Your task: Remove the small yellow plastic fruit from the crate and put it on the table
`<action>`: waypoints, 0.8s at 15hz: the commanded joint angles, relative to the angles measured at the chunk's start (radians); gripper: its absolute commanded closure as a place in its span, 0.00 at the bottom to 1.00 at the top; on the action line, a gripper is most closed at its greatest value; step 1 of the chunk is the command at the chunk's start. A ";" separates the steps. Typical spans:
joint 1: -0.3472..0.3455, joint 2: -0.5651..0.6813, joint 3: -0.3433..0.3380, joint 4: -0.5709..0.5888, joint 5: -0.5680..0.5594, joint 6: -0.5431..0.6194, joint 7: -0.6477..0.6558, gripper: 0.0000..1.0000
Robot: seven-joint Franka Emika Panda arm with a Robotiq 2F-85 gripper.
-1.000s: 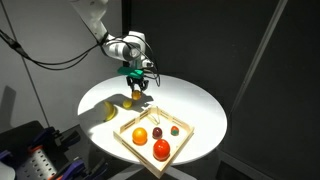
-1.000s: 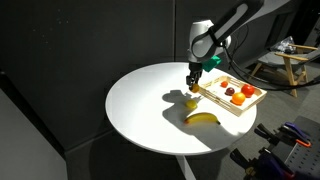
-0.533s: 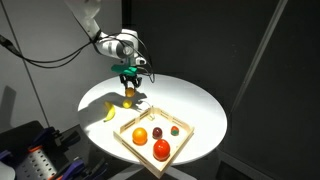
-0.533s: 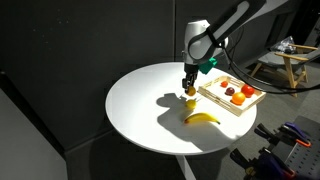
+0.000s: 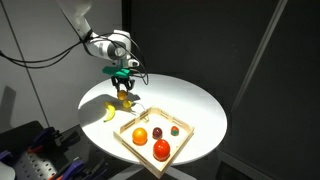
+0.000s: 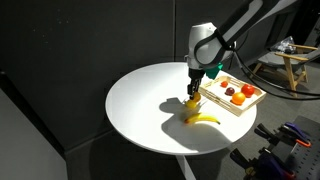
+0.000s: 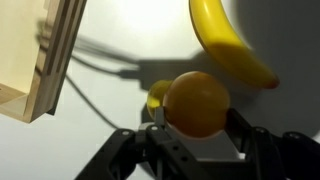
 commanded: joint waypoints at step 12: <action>0.012 -0.040 -0.002 -0.175 -0.023 0.261 -0.017 0.13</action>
